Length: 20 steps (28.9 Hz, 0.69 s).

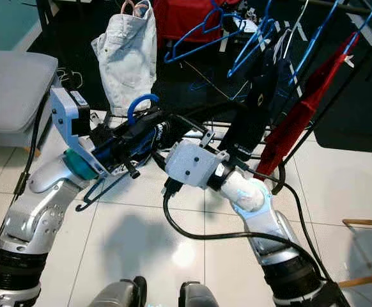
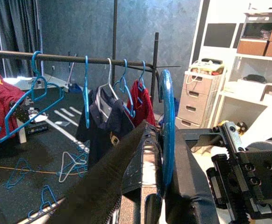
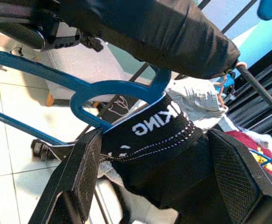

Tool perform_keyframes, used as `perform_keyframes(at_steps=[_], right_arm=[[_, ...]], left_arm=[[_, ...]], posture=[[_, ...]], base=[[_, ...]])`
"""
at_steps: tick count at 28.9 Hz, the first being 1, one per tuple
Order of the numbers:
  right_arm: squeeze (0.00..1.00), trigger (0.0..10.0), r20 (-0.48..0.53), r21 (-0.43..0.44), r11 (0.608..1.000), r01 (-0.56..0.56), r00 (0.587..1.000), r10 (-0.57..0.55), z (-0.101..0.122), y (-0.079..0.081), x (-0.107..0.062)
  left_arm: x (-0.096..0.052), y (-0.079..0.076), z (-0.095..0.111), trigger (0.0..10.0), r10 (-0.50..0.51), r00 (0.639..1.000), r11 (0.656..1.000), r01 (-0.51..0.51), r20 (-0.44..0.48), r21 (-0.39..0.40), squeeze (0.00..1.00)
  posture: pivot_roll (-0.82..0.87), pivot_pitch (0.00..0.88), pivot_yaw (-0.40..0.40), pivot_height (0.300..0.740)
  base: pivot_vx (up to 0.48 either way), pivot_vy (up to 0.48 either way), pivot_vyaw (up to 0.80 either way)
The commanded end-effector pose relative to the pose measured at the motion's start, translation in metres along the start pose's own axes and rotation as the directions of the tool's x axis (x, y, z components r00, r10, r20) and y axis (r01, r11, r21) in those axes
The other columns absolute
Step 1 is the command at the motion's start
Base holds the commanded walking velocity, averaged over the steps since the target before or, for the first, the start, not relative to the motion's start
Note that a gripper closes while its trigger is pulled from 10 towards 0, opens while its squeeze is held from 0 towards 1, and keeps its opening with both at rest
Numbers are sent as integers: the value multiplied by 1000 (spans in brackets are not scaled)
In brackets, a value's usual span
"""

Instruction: Hang hanger

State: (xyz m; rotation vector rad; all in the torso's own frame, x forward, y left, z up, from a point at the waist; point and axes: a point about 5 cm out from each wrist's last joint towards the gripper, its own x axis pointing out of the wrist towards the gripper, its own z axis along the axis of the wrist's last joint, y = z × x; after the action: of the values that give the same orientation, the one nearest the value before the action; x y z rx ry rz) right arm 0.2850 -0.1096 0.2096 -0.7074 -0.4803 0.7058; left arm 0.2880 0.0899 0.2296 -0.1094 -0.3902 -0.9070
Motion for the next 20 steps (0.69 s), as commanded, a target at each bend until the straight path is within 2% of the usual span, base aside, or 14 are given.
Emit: perform_keyframes(at_steps=[1, 7, 11, 12, 13, 16, 20], right_arm=[[0, 10000, 5, -27, 1000, 11, 1000, -11, 0, -1, 2], [0, 9765, 22, -36, 999, 30, 999, -29, 2, -4, 5], [0, 10000, 68, -7, 1000, 8, 998, -8, 10, -1, 8], [0, 10000, 90, 55, 997, -47, 995, 42, 15, 4, 5], [0, 10000, 90, 55, 997, -47, 995, 42, 15, 4, 5], [0, 10000, 127, 167, 976, -143, 984, 123, 26, 11, -1], [0, 10000, 141, 188, 969, -161, 981, 135, 32, 8, -5]], left_arm=[[1, -5, 2, 10000, -26, 1000, 1000, 26, 12, -6, 0], [1, -5, 1, 10000, -25, 1000, 1000, 25, 9, -6, 0], [0, -5, -1, 10000, -18, 1000, 1000, 18, 1, -5, 0], [0, -3, -2, 10000, -2, 1000, 1000, 2, -8, 1, 0], [0, -3, -2, 10000, -2, 1000, 1000, 2, -8, 1, 0], [-1, 0, -4, 10000, 18, 1000, 1000, -18, -19, 13, 0], [-1, 1, -4, 10000, 17, 1000, 1000, -17, -20, 15, 0]], posture=[[-97, 74, 41, 740], [-93, 75, 39, 740], [-93, 76, 39, 740], [-94, 78, 39, 740], [-94, 78, 39, 740], [-97, 81, 39, 740], [-98, 82, 40, 740]], base=[[0, 0, 0], [0, 0, 0], [0, 0, 0], [0, 0, 0], [0, 0, 0], [0, 0, 0], [0, 0, 0]])
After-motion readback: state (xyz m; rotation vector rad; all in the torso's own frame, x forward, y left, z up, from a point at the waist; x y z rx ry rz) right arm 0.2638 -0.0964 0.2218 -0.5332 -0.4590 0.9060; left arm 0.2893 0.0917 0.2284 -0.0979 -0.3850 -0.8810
